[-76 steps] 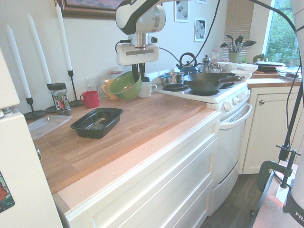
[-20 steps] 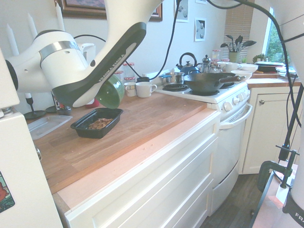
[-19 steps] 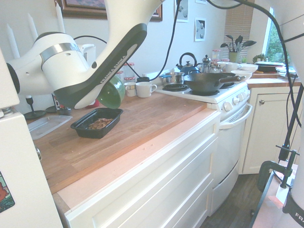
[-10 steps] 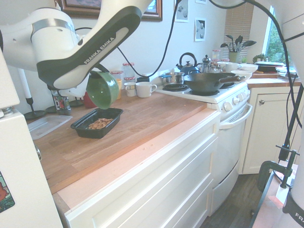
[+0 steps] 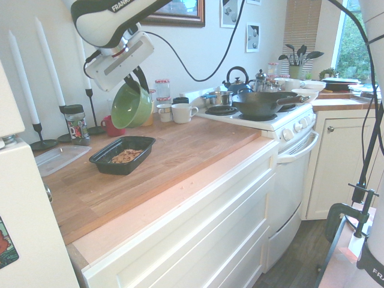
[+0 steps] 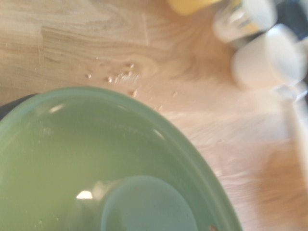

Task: Pour the cereal into the box

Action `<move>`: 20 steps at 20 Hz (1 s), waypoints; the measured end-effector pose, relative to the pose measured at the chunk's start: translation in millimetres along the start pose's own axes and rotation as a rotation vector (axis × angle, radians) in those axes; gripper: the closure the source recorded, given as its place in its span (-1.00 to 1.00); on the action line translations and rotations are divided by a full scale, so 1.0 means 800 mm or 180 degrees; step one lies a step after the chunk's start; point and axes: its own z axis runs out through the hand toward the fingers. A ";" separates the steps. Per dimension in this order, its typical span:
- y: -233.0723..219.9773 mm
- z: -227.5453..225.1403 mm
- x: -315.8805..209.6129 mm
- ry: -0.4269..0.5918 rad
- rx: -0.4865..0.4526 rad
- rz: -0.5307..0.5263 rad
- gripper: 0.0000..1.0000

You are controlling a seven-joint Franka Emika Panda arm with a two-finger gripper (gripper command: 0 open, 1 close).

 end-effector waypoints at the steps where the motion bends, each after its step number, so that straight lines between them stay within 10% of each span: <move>1: 0.022 0.012 0.021 -0.0176 0.0108 0.0044 1.00; 12: 0.189 0.187 0.104 -0.1883 0.1291 0.0457 1.00; 20: 0.234 0.275 0.137 -0.2255 0.1735 0.0743 1.00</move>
